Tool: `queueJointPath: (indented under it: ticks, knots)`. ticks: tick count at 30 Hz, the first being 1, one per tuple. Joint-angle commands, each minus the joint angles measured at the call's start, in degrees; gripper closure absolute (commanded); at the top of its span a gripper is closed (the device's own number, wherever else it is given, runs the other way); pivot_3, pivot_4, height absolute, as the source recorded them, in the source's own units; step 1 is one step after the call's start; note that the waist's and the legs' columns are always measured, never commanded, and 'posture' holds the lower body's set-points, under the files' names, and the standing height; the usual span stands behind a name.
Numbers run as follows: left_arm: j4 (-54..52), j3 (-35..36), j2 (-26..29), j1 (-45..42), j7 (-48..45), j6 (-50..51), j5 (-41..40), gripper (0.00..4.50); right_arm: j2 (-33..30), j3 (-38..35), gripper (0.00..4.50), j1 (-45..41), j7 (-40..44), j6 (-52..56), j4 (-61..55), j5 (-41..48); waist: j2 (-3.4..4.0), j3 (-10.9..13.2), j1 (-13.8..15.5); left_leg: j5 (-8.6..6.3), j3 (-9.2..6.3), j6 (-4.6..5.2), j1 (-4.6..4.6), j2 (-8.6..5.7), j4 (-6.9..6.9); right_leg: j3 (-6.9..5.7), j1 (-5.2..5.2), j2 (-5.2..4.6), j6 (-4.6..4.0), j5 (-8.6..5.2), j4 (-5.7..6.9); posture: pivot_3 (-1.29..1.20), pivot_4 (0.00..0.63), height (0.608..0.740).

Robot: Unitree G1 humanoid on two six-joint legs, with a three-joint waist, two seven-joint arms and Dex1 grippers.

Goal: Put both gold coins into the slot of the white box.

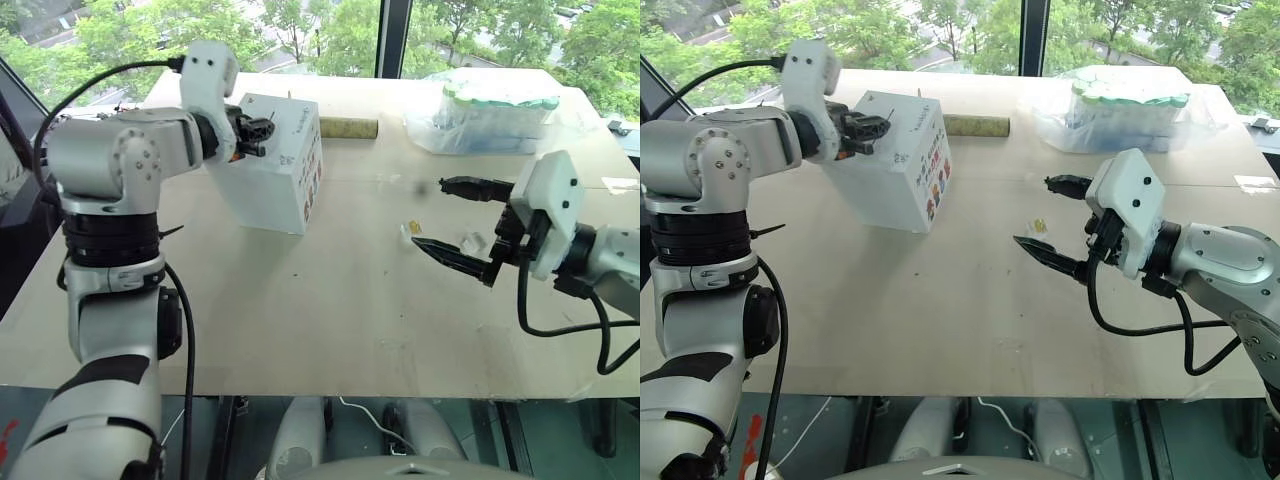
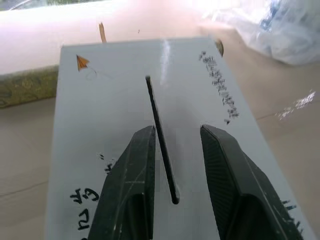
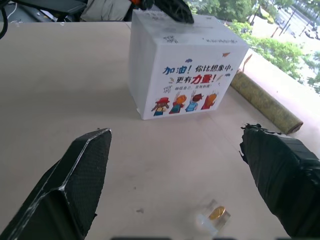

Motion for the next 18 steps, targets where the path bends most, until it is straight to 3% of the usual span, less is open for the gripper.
queueJointPath:
  ticks: [1, 3, 8, 10, 13, 18]
  knots:
    - [-5.59, 8.88, 0.81, 0.22, -5.35, -1.07, -6.43, 3.00, 0.57, -0.36, 0.00, 0.25, -4.62, 3.58, -0.41, -0.47, 0.00, 0.00, -0.04, 0.00, 0.00, 0.00, 0.00, 0.00, 0.00, 0.00, 0.00, 0.00, 0.00, 0.00, 0.00, 0.00, 0.150, 0.740]
    - [-13.43, 14.08, -0.63, 7.36, -13.11, -4.86, -13.83, 3.00, 2.60, 2.64, 0.00, -0.77, -9.84, 6.59, 3.18, -4.50, 0.03, -0.02, -0.13, 0.00, 0.01, -0.01, -0.01, 0.00, 0.01, -0.01, 0.00, -0.03, 0.00, 0.00, -0.01, 0.00, 0.150, 0.740]
    - [-28.79, 15.25, 1.81, 29.01, -33.55, -12.00, -24.55, 3.00, 10.32, 8.22, 0.00, -4.03, -17.85, 11.69, 9.86, -10.50, 0.03, -0.04, -1.30, 0.02, 0.12, -0.04, 0.08, 0.01, 0.00, 0.06, 0.01, -0.13, -0.01, 0.01, 0.05, 0.00, 0.150, 0.740]
    - [-31.86, 12.56, 4.77, 37.65, -41.55, -18.98, -21.89, 3.00, 13.28, 9.37, 0.00, -4.96, -19.15, 12.88, 12.84, -12.23, 0.07, -0.01, -1.46, 0.02, 0.13, -0.04, 0.10, 0.04, -0.07, 0.11, -0.04, -0.07, -0.02, 0.01, 0.04, 0.00, 0.150, 0.740]
    - [-32.64, 9.88, 6.67, 44.17, -45.85, -26.08, -18.35, 3.00, 15.85, 10.71, 0.00, -6.00, -18.95, 12.53, 16.56, -14.99, 0.10, -0.02, -0.83, 0.02, 0.09, -0.03, 0.09, 0.03, -0.10, 0.09, -0.05, -0.03, -0.05, 0.01, 0.05, 0.00, 0.150, 0.740]
    - [-32.09, 6.85, 6.50, 45.60, -44.72, -32.17, -15.18, 3.00, 20.20, 11.59, 0.00, -6.90, -17.97, 12.04, 22.97, -18.07, 0.09, -0.02, -0.15, -0.16, 0.05, 0.27, 0.08, -0.02, 0.00, 0.06, 0.02, -0.04, -0.03, 0.02, 0.02, 0.00, 0.150, 0.740]
